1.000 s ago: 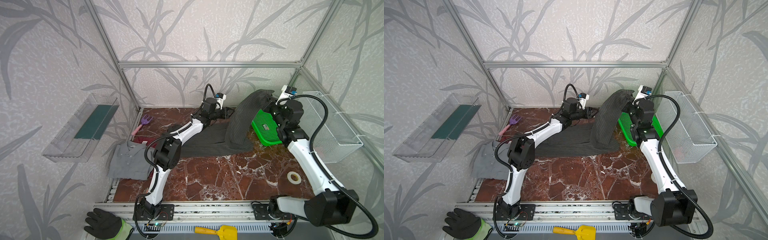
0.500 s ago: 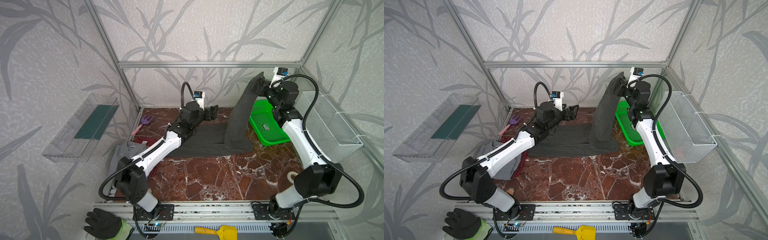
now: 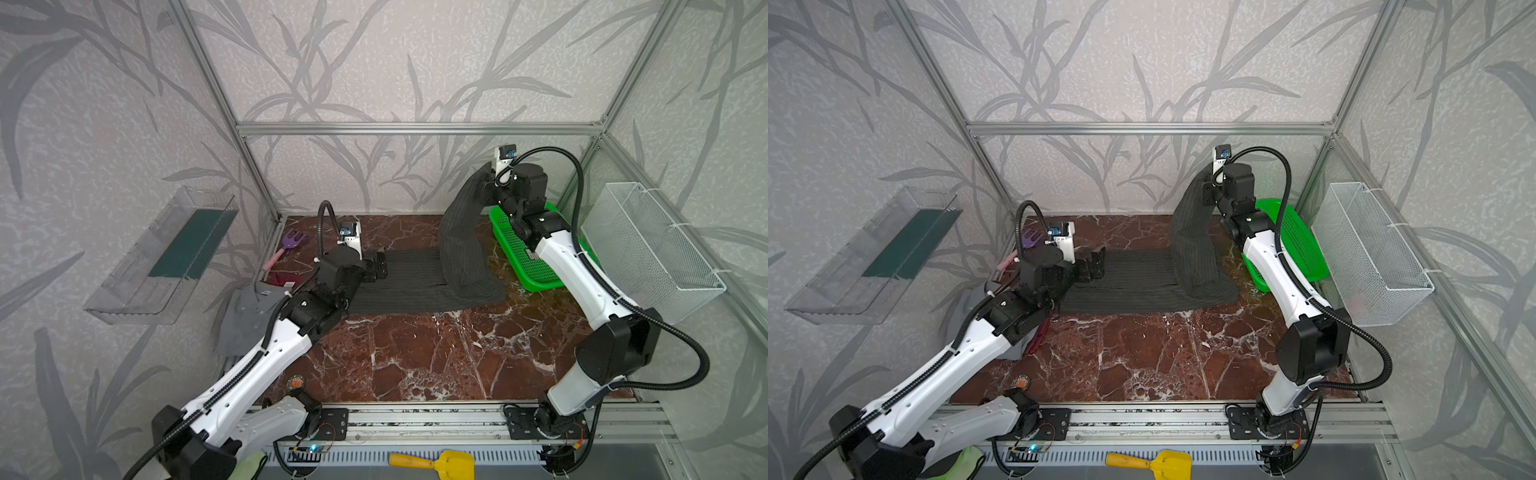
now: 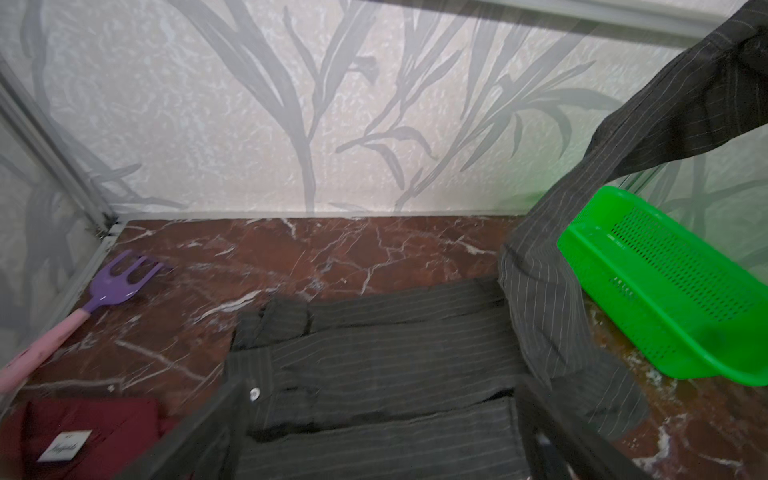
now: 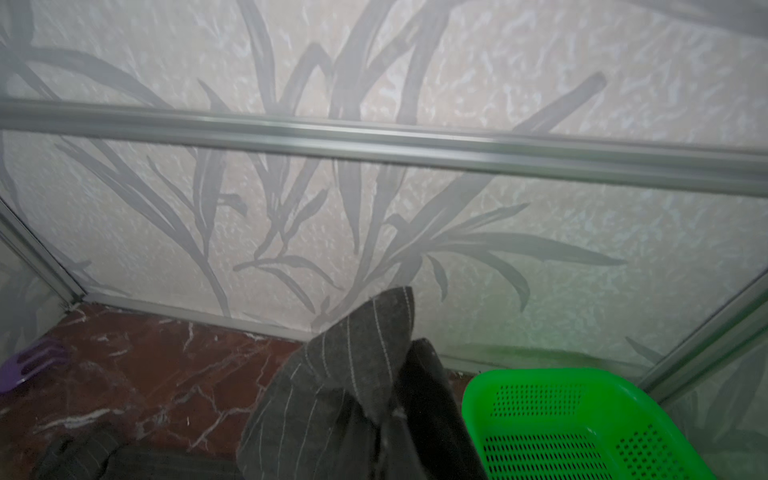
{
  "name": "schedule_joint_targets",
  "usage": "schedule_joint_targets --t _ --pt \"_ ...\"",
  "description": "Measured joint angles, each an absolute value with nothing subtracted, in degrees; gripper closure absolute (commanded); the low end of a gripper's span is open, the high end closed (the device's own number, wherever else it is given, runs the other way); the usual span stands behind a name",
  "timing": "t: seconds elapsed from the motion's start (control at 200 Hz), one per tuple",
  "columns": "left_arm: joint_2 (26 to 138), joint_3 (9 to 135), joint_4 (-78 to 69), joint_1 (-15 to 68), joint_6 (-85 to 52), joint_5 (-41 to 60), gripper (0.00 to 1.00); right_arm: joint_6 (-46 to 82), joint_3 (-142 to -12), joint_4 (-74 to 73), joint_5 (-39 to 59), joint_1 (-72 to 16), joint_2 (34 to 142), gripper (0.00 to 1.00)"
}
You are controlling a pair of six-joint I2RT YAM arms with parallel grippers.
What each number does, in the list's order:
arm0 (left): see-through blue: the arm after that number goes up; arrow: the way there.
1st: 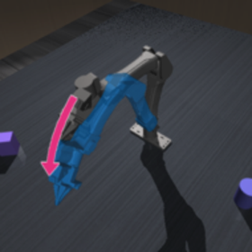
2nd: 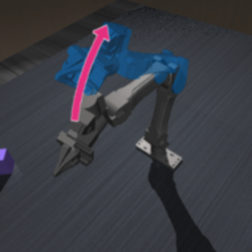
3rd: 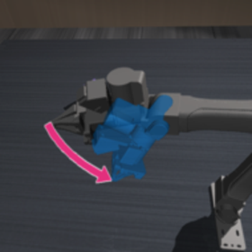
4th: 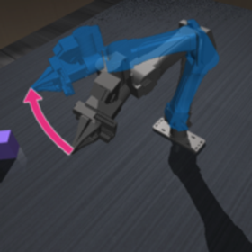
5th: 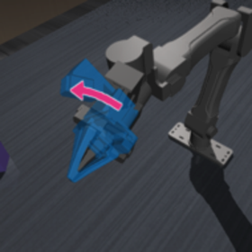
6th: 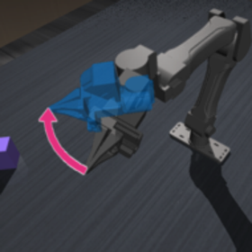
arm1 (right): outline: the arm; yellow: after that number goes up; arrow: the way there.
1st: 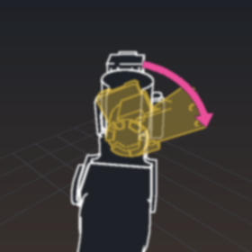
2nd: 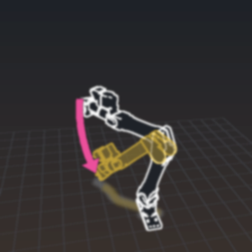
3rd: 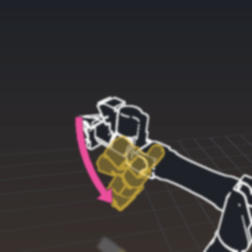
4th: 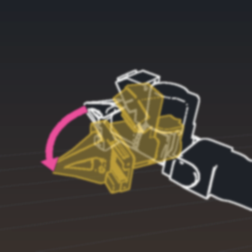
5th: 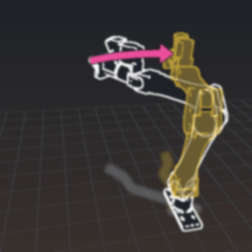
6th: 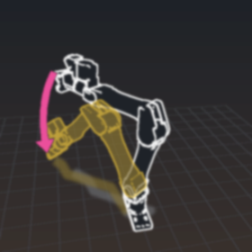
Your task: Fold and stack the long sleeve shirts
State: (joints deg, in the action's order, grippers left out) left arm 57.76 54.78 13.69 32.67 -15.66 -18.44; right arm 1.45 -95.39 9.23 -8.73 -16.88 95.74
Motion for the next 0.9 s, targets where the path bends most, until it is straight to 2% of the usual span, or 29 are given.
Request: schedule_joint_targets --t 0.175,0.37,0.525,0.765,0.9 --pt "51.48 46.83 15.90 32.16 -14.11 -22.04 0.01 2.39 -88.03 14.04 -14.39 -19.44 94.19 1.00" --pt "48.16 43.51 15.86 32.08 -13.61 -24.47 0.01 4.54 -80.42 17.85 -17.78 -29.54 88.53 1.00" --pt "46.57 42.48 15.22 31.81 -13.63 -25.82 0.01 8.51 -81.32 22.39 -18.26 -36.32 86.28 1.00" --pt "43.40 41.04 14.33 31.81 -13.63 -27.75 0.01 12.56 -82.76 26.72 -24.99 -47.64 86.83 1.00" --pt "41.54 40.32 13.67 31.81 -13.63 -28.56 0.01 16.60 -82.76 27.40 -27.92 -51.24 88.23 1.00"
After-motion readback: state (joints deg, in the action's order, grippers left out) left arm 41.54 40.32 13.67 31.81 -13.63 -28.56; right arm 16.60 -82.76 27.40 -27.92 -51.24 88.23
